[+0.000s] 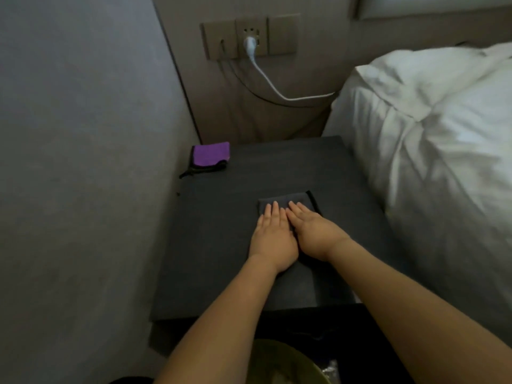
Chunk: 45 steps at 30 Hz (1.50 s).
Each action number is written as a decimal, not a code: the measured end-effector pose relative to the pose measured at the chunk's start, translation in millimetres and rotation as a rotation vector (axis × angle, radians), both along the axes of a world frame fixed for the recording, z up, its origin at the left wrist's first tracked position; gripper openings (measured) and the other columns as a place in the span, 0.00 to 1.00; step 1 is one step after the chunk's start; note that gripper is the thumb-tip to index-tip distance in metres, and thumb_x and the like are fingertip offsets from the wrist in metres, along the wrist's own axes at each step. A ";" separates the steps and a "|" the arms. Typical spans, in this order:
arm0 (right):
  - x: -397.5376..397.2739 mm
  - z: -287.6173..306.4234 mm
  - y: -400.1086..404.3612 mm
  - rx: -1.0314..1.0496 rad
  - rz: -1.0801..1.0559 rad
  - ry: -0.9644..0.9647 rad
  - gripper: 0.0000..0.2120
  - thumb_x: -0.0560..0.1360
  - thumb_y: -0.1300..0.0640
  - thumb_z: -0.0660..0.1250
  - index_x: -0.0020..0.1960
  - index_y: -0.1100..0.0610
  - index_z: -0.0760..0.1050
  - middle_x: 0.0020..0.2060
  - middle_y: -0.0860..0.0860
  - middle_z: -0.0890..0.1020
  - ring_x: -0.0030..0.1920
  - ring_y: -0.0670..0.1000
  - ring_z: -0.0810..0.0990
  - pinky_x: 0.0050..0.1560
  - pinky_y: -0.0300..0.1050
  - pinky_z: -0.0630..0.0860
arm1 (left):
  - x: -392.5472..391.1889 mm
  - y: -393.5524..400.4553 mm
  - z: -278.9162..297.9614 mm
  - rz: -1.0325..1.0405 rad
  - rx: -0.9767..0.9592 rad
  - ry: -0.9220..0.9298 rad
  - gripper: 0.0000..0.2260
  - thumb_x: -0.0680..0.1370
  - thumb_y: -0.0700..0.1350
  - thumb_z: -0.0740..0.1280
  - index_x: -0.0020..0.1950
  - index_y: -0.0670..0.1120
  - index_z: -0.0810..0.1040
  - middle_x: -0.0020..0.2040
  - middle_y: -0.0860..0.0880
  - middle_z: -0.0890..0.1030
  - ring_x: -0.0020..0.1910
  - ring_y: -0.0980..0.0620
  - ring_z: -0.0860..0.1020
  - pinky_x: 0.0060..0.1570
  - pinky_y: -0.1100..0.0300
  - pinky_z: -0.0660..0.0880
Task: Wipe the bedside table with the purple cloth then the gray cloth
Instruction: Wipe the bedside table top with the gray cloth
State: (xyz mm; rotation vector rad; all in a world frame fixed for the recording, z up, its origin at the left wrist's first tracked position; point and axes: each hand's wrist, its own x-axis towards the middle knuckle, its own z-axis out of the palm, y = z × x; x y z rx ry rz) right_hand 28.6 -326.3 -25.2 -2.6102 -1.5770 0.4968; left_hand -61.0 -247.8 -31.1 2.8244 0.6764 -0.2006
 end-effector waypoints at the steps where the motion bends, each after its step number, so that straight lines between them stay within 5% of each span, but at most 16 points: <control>1: 7.9 -0.8 -8.1 0.004 -0.018 0.000 0.28 0.81 0.54 0.51 0.77 0.58 0.45 0.78 0.55 0.47 0.78 0.52 0.45 0.76 0.43 0.44 | 8.7 -7.1 0.1 -0.015 0.001 -0.006 0.27 0.82 0.48 0.48 0.78 0.39 0.44 0.79 0.41 0.44 0.78 0.45 0.43 0.77 0.53 0.43; 18: 49.3 -2.7 -103.4 -0.068 -0.250 -0.043 0.29 0.79 0.52 0.43 0.76 0.64 0.45 0.77 0.60 0.47 0.78 0.56 0.45 0.76 0.43 0.41 | 71.3 -89.5 0.4 -0.223 0.006 -0.006 0.27 0.82 0.47 0.50 0.78 0.38 0.47 0.79 0.40 0.45 0.78 0.45 0.44 0.76 0.53 0.44; 24: 21.8 1.3 -97.6 -0.080 -0.279 -0.059 0.28 0.81 0.55 0.50 0.77 0.62 0.44 0.77 0.58 0.45 0.78 0.54 0.44 0.76 0.43 0.42 | 45.2 -87.2 0.4 -0.244 0.008 0.005 0.27 0.82 0.47 0.48 0.78 0.39 0.45 0.79 0.41 0.44 0.79 0.45 0.44 0.76 0.54 0.44; 45: -129.2 -3.6 82.4 0.034 0.007 0.000 0.28 0.81 0.55 0.49 0.77 0.61 0.44 0.78 0.57 0.45 0.78 0.54 0.44 0.77 0.48 0.46 | -127.8 74.2 -1.1 0.050 0.033 0.048 0.27 0.82 0.46 0.48 0.78 0.41 0.43 0.79 0.43 0.43 0.79 0.48 0.43 0.77 0.55 0.43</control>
